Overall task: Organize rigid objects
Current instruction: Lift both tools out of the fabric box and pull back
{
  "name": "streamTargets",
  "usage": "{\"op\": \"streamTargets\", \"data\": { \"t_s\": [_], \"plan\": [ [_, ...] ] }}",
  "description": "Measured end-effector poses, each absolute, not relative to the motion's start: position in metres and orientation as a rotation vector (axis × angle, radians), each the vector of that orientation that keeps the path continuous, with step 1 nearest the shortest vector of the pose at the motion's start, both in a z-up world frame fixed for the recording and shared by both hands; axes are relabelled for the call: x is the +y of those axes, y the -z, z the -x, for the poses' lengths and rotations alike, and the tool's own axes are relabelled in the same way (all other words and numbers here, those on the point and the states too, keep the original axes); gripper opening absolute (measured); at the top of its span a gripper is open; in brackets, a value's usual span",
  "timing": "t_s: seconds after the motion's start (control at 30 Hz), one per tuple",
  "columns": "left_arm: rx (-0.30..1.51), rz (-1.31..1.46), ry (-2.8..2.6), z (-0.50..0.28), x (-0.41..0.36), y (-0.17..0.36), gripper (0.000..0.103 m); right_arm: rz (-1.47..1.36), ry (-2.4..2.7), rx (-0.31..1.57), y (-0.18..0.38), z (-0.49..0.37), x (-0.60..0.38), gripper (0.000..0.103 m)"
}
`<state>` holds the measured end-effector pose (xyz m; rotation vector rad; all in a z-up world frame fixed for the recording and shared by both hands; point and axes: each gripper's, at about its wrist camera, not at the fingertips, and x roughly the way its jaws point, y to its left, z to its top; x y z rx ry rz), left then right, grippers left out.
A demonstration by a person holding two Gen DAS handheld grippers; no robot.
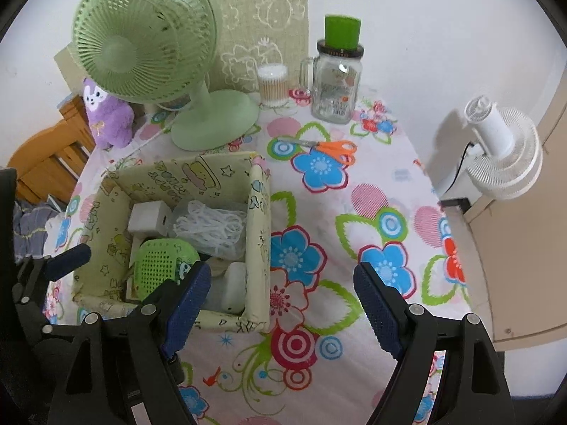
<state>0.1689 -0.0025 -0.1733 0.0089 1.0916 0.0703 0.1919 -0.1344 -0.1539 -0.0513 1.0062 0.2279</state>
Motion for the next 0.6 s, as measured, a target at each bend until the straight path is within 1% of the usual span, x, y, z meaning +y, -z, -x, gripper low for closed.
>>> {"op": "streamTargets", "data": {
  "t_s": [0.33,0.6],
  "plan": [
    [1.054,0.026,-0.075,-0.129,0.006,0.136,0.102,0.049,-0.251,0.964,0.126,-0.165,-0.138,0.085],
    [1.002,0.057,-0.084,-0.097,0.020,0.098,0.102,0.038,-0.254,0.923,0.094,-0.142,-0.141,0.085]
  ]
}}
